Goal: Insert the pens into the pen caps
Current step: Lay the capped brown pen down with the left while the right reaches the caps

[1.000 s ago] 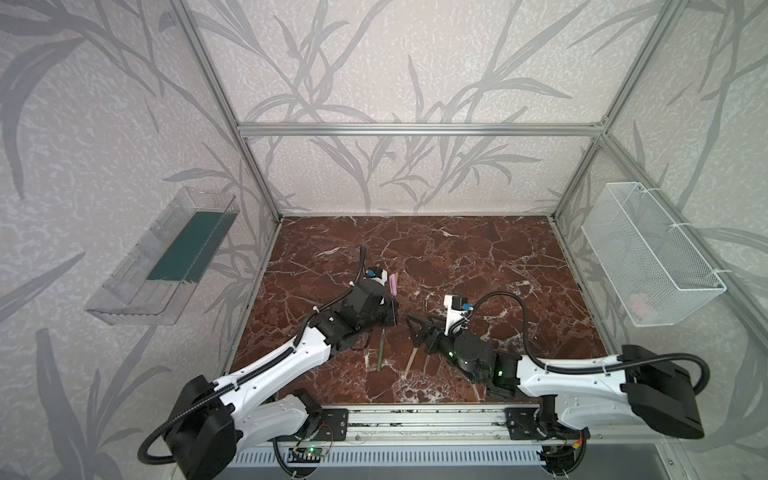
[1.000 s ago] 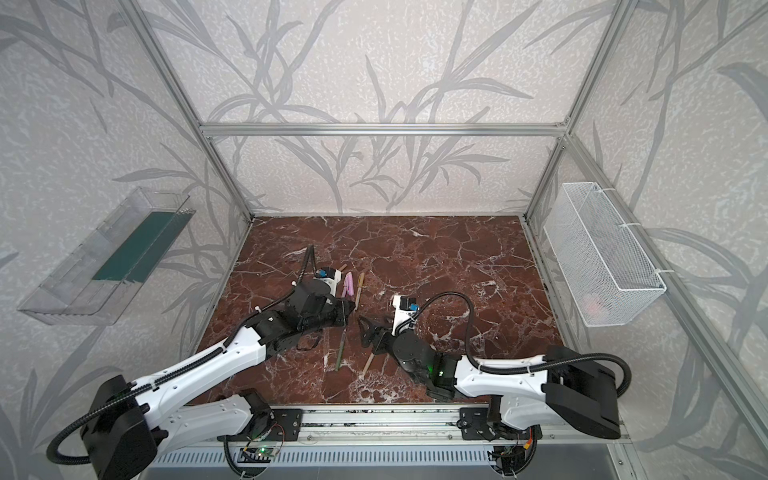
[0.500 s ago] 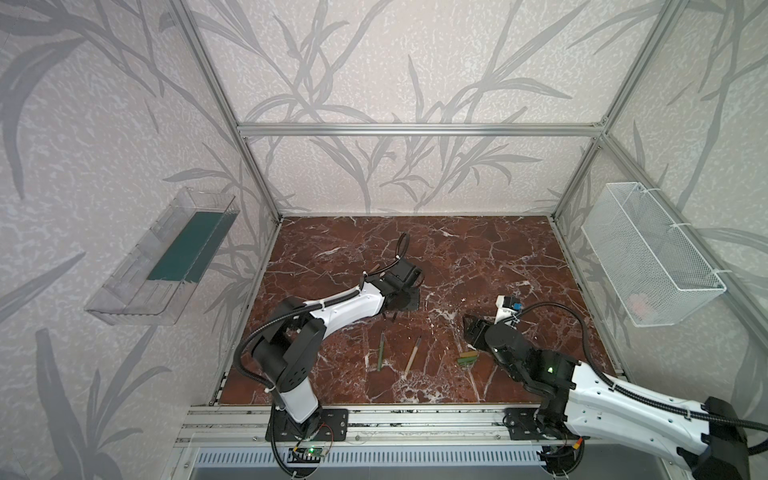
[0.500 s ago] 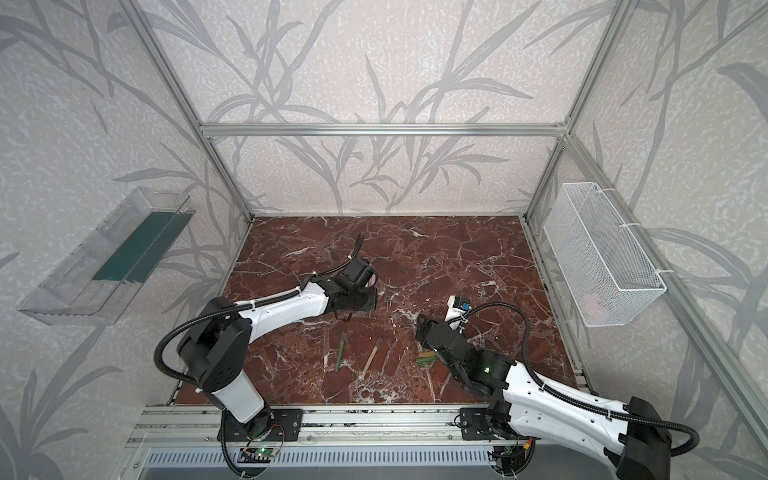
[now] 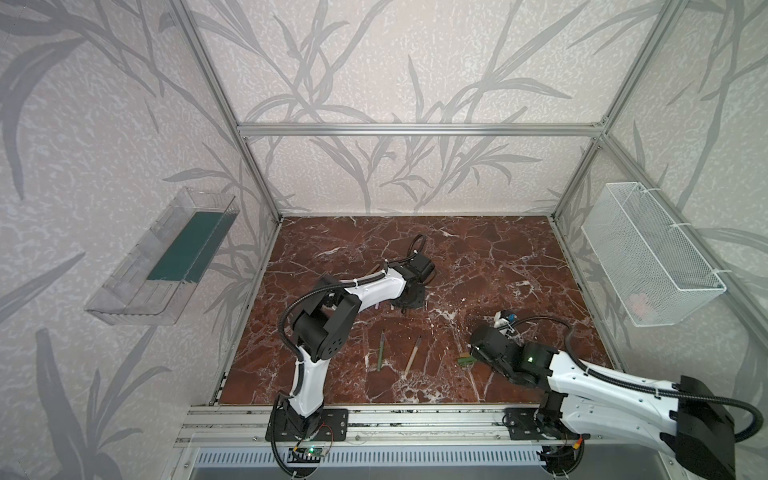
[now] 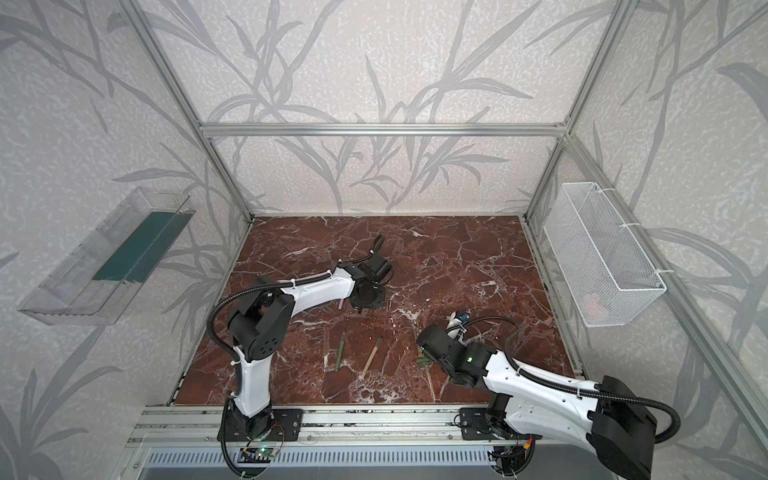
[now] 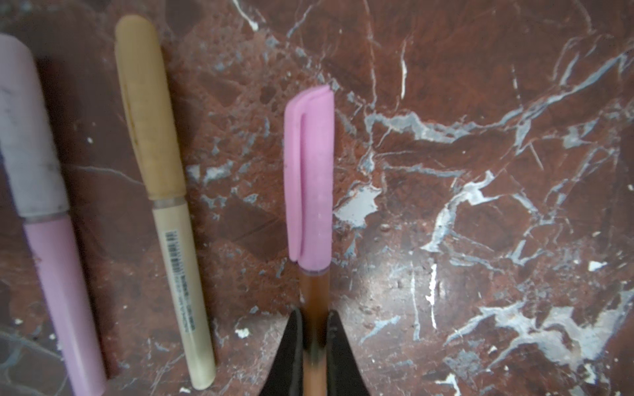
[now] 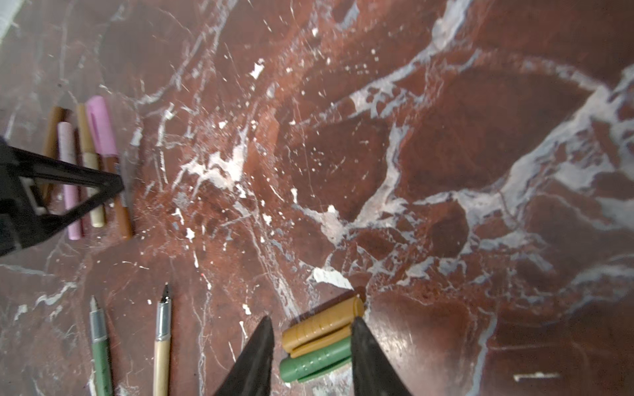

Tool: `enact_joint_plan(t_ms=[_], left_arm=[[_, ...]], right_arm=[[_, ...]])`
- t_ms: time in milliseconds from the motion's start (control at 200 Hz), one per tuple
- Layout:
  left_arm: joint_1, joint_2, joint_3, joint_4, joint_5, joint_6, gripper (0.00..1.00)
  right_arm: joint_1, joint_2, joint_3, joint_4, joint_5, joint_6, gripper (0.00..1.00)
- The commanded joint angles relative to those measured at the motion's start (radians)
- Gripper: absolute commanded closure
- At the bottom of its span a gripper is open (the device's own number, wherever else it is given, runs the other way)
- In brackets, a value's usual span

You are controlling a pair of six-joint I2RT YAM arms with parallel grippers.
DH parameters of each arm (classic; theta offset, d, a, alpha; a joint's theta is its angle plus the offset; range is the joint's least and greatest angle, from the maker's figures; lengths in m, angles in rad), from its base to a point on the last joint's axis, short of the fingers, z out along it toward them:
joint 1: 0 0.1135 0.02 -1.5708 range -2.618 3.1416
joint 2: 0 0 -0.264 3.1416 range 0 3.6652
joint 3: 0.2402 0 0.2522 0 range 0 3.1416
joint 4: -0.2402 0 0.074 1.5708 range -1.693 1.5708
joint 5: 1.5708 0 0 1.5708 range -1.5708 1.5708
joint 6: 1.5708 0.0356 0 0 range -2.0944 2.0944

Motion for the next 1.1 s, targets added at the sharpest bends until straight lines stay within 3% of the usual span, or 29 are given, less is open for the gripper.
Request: enact_joint_plan(t_ms=[0,235,735,1095], left_arm=[[0.001,0.012,0.033,-0.08,-0.03,0.024,0.79],[-0.001,-0.131,-0.031,-0.069,-0.053,0.022,0.49],[-0.024,-0.68,-0.381,0.019,-0.104,-0.059,0.46],[-0.024,-0.847,-0.479,0.035,-0.15,-0.06,0.44]], right_arm=[[-0.002,0.054,0.036,-0.011,-0.069,0.073,0.65],[-0.001,0.09,0.019,0.048,-0.078,0.076,0.64],[0.002,0.125,0.018,0.041,-0.061,0.096,0.61],[0.06,0.098,-0.007,0.006,0.005,0.181,0.48]])
